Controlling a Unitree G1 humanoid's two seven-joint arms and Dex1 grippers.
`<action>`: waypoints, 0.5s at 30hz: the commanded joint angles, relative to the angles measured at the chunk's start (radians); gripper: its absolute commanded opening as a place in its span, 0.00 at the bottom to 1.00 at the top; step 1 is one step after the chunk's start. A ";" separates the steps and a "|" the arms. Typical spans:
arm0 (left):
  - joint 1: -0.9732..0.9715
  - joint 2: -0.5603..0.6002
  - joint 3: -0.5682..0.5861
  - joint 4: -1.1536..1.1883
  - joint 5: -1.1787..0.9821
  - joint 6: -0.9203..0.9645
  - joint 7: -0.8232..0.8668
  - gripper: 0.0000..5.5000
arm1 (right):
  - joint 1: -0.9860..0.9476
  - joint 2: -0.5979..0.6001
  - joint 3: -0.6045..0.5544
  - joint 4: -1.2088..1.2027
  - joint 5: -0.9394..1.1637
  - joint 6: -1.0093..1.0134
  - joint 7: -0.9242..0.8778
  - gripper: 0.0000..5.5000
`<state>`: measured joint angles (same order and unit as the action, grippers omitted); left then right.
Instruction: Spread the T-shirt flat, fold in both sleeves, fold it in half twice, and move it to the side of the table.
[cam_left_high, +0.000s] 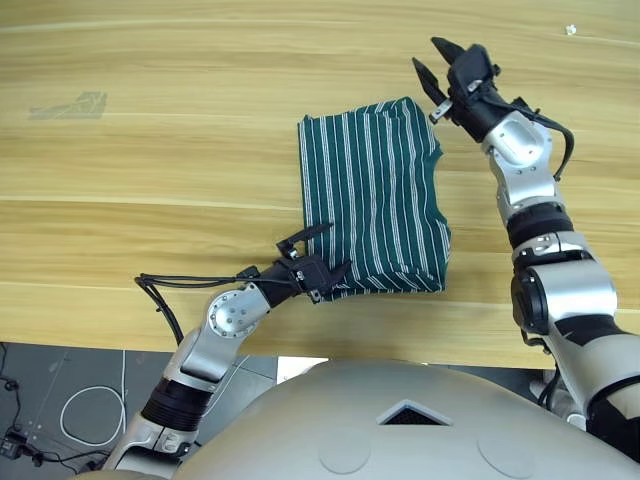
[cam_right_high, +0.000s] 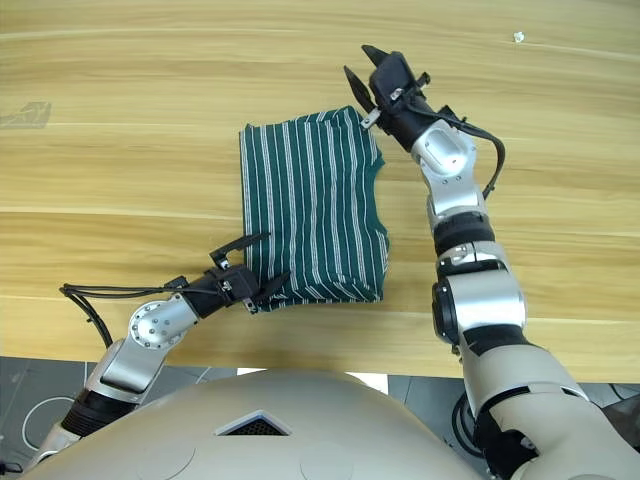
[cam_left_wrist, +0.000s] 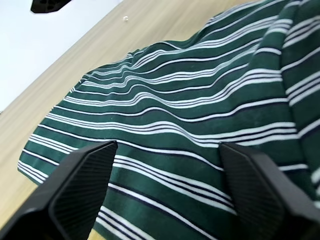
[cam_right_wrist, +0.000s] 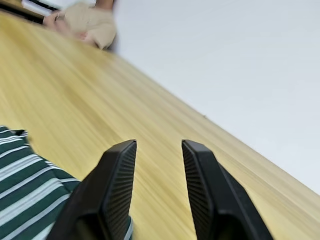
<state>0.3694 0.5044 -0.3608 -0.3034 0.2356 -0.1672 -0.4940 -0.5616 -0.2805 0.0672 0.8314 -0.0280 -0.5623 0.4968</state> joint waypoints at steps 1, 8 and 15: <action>0.050 0.039 0.096 -0.248 -0.097 0.048 -0.028 0.69 | 0.144 -0.057 -0.065 -0.261 0.142 0.046 0.086 0.30; 0.073 0.046 0.319 -0.446 -0.255 0.146 -0.013 0.69 | 0.453 -0.197 -0.157 -0.666 0.296 0.082 0.201 0.30; 0.297 0.182 0.429 -0.250 0.138 -0.074 0.040 0.69 | 0.586 -0.410 -0.173 -0.652 -0.129 -0.479 0.233 0.30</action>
<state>0.6322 0.6605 0.0992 -0.5797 0.2409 -0.1486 -0.4877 0.0415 -0.6291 -0.1133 0.1149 0.0246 -0.8221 0.7377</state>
